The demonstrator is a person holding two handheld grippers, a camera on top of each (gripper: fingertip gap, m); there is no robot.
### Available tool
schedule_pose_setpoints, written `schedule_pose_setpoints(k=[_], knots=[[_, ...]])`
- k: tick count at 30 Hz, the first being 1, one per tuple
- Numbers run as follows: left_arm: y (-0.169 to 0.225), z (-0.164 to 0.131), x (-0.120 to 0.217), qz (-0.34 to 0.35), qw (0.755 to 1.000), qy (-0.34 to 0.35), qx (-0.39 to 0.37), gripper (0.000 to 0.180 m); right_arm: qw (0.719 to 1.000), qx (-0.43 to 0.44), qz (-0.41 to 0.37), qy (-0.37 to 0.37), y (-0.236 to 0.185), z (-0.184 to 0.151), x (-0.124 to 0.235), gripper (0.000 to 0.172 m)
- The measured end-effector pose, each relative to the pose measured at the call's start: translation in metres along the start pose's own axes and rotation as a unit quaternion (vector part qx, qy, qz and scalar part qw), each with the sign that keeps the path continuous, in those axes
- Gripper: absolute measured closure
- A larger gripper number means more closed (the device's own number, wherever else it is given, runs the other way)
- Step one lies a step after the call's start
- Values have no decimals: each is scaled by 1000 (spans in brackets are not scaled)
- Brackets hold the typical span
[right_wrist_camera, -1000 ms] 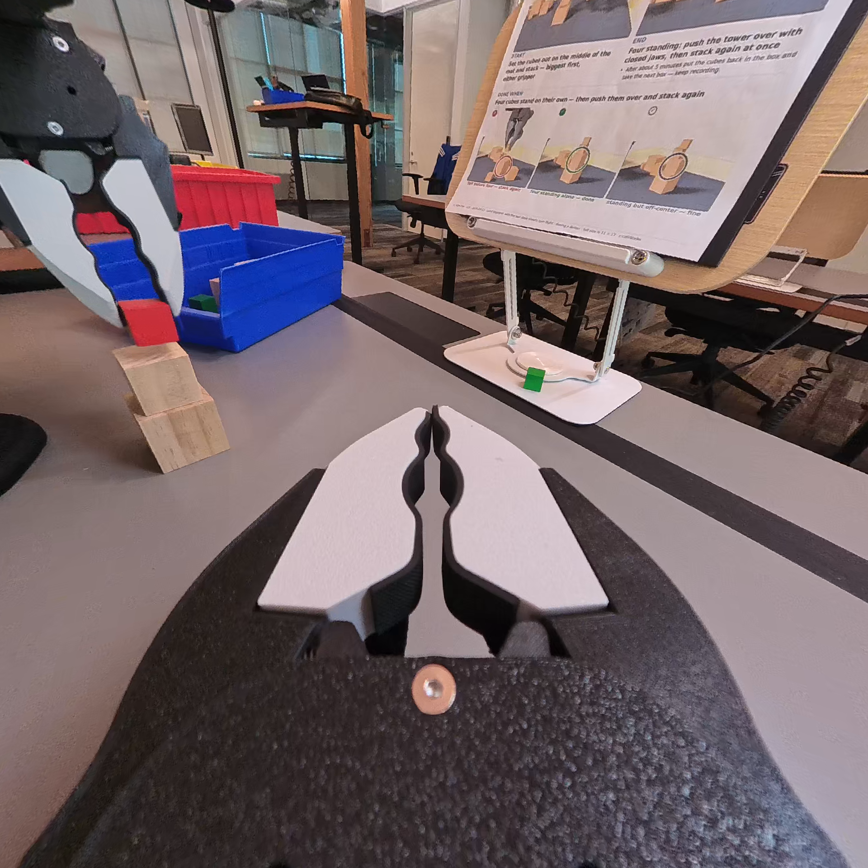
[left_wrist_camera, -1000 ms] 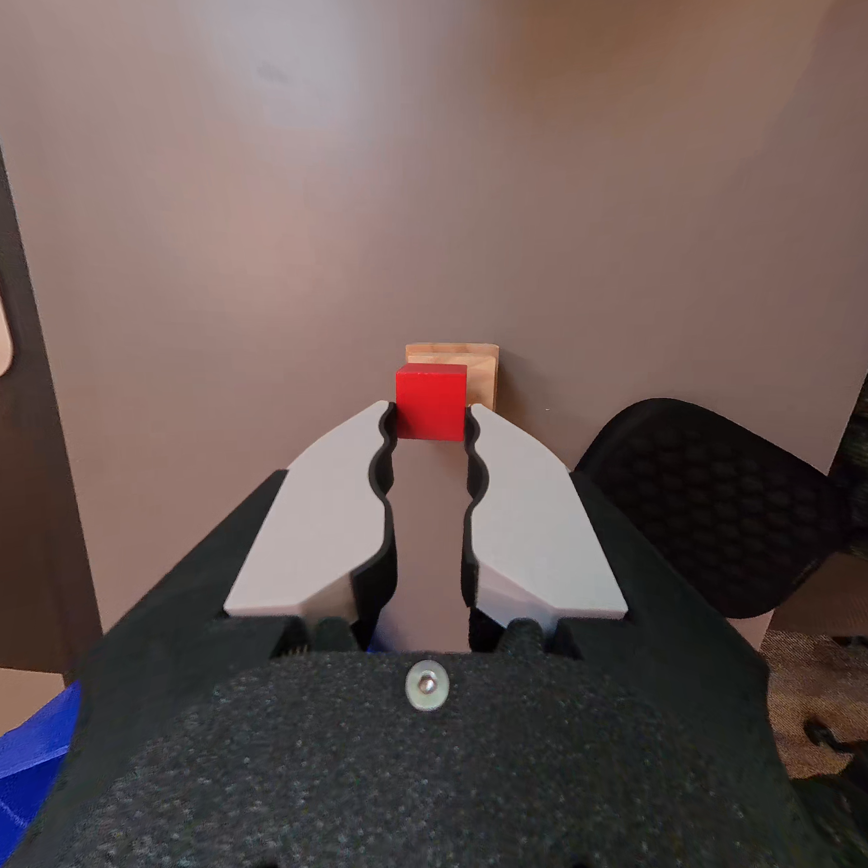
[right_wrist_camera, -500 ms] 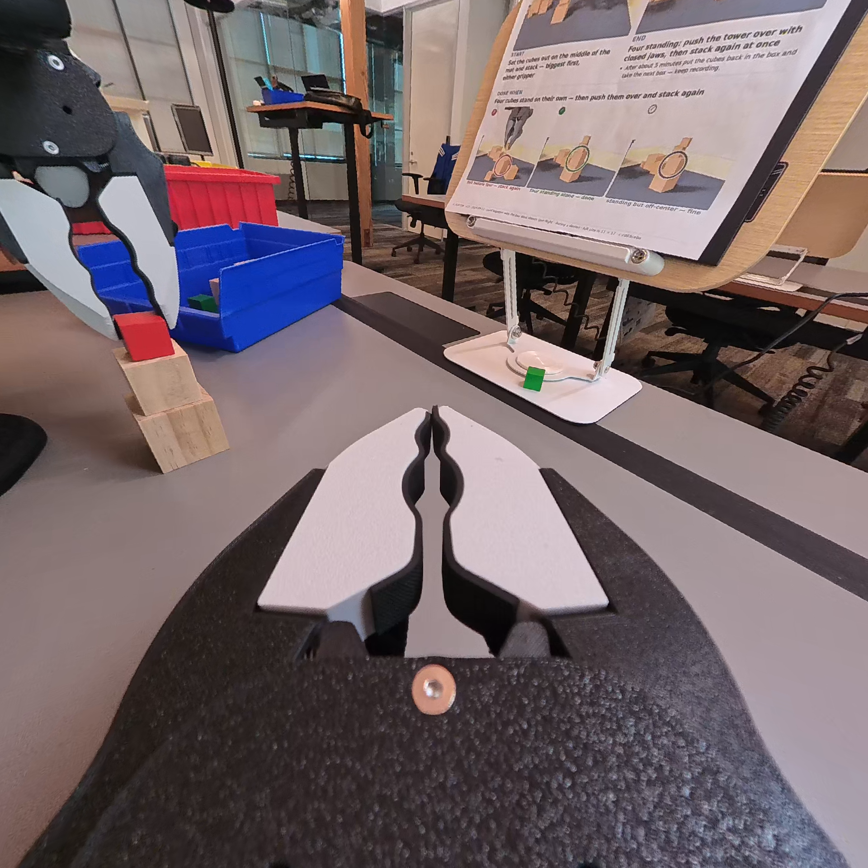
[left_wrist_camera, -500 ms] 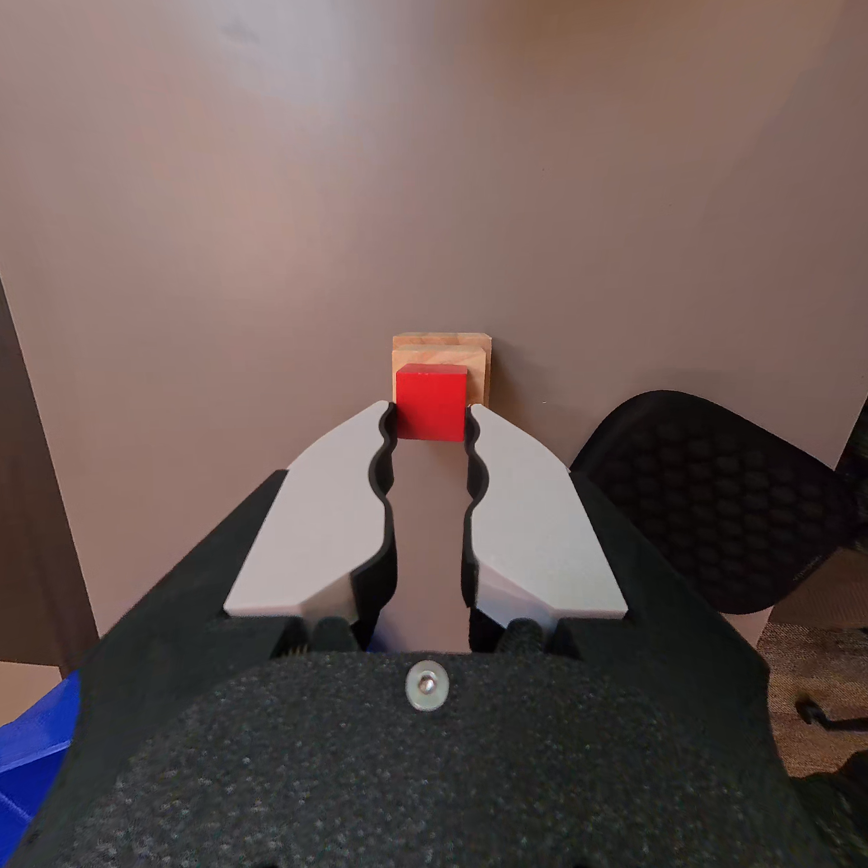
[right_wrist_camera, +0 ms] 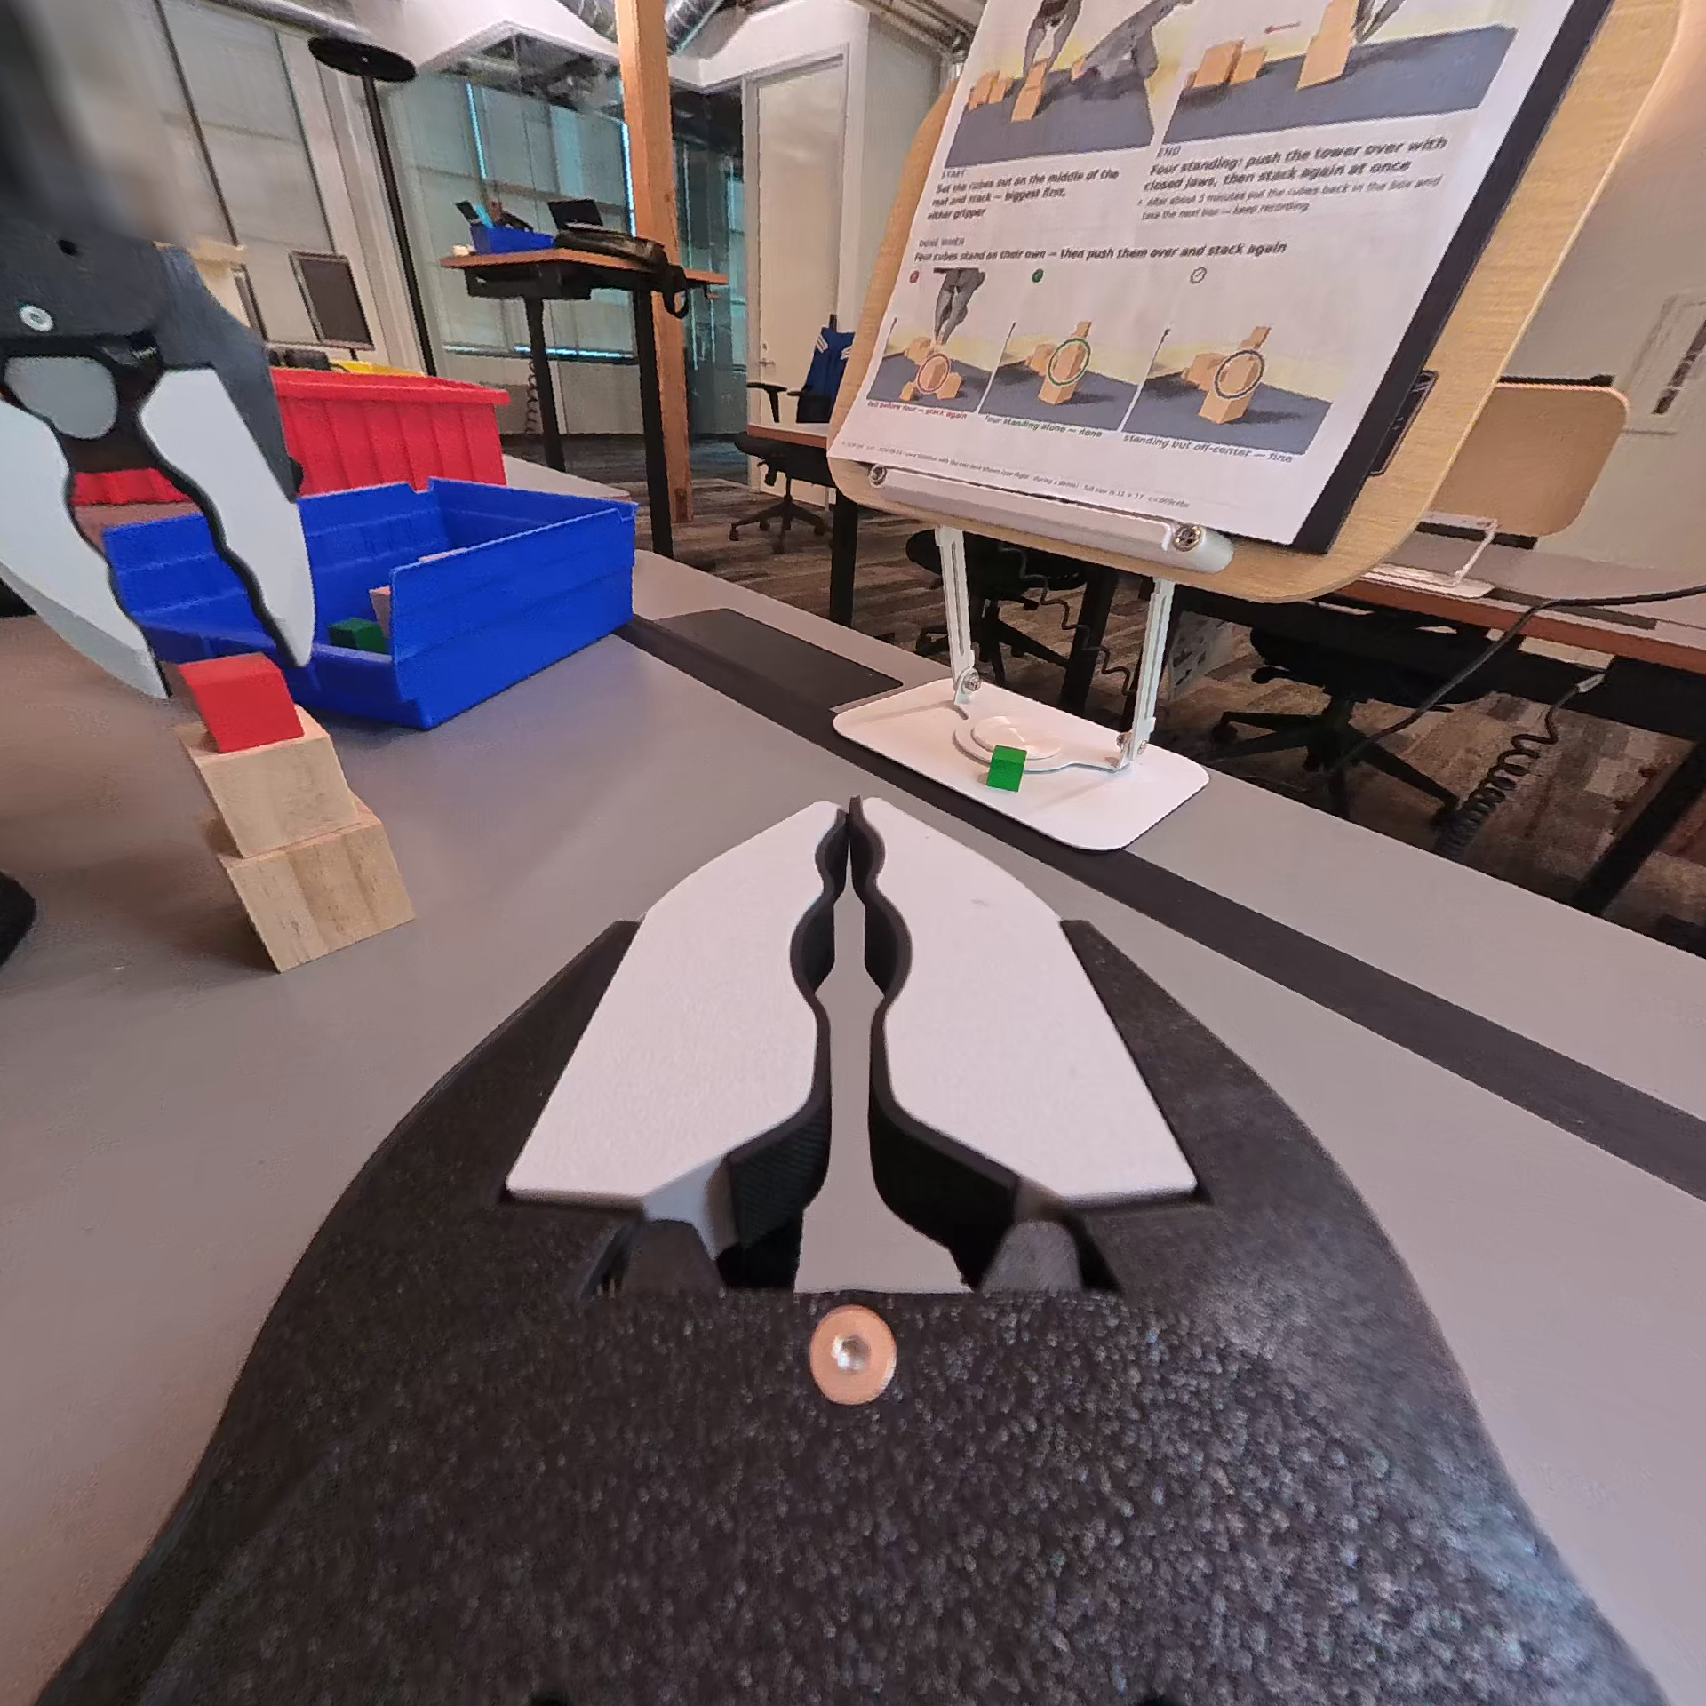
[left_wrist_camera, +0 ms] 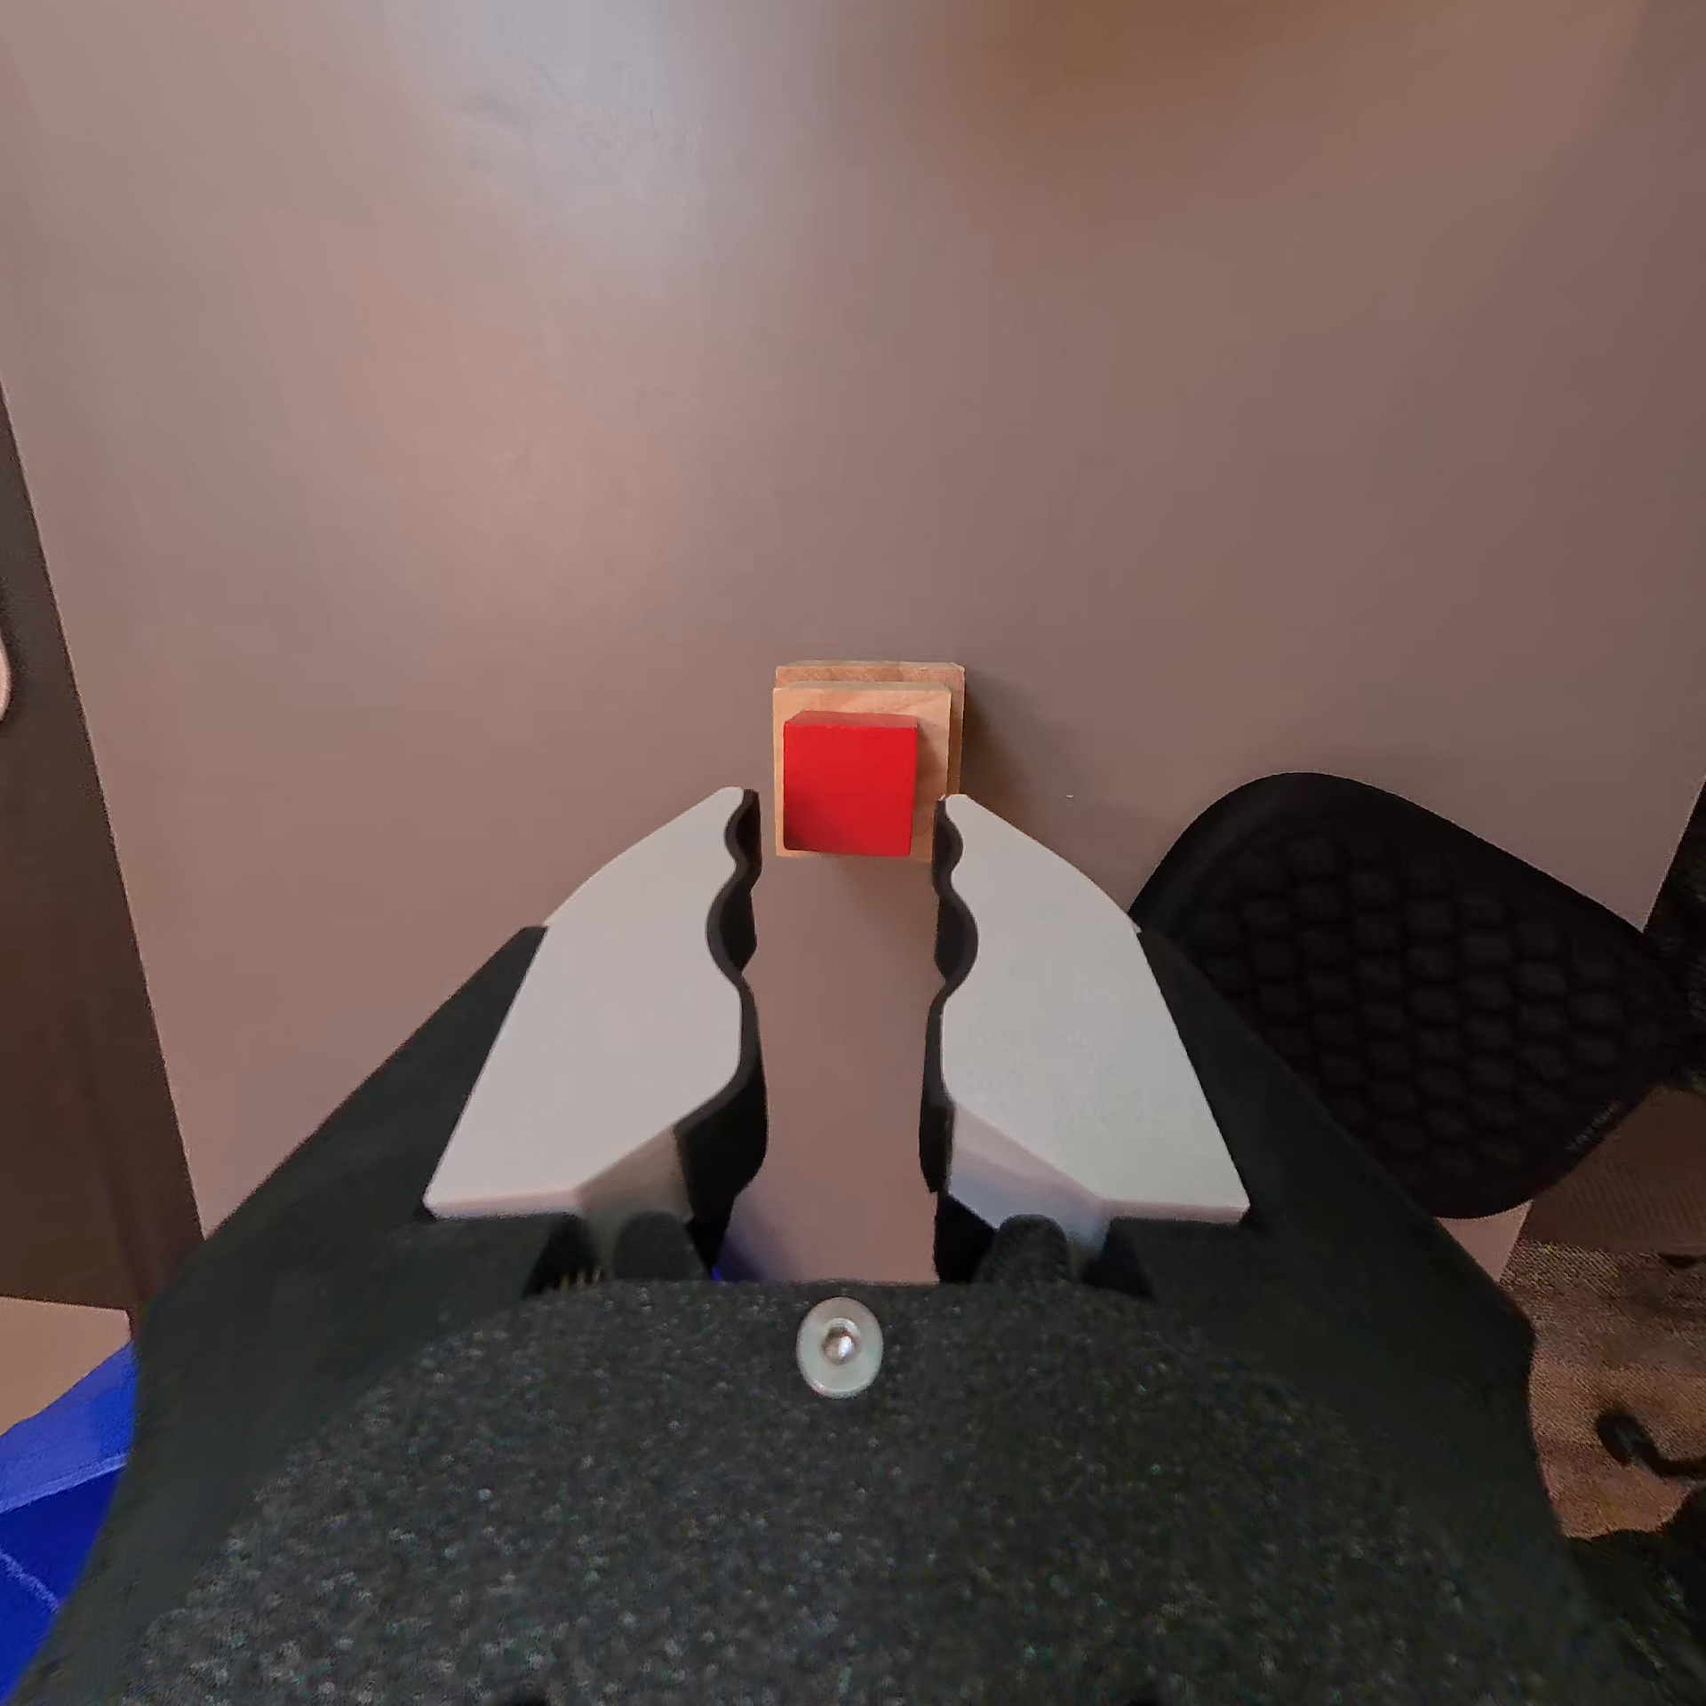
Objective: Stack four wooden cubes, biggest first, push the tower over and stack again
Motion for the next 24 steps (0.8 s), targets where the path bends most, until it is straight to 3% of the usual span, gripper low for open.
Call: schedule_pose_setpoints(k=[5, 8, 11, 16, 24], knots=[[-3, 2, 15, -3, 999, 37, -3, 144, 999, 11, -35, 23, 4, 4, 4, 171], [-15, 5, 31, 5, 993, 115, 2, 146, 997, 27, -68, 39, 7, 8, 8, 172], [-41, 7, 34, 64, 980, 186, 35, 148, 993, 37, -101, 56, 11, 12, 13, 171], [-88, 9, 9, 148, 950, 255, 99, 147, 988, 43, -133, 69, 15, 15, 18, 171], [-143, -8, -56, 218, 905, 319, 177, 147, 989, 43, -131, 56, 15, 11, 16, 171]])
Point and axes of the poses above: each gripper's, where its closed fingertips meet, x back along the fingers, z out of its top, y = z × x across the jaws, the point moved 10 cm from there along x, back along the fingers, and after that the axes turned 11 degrees about y, right-handed, at the moved point
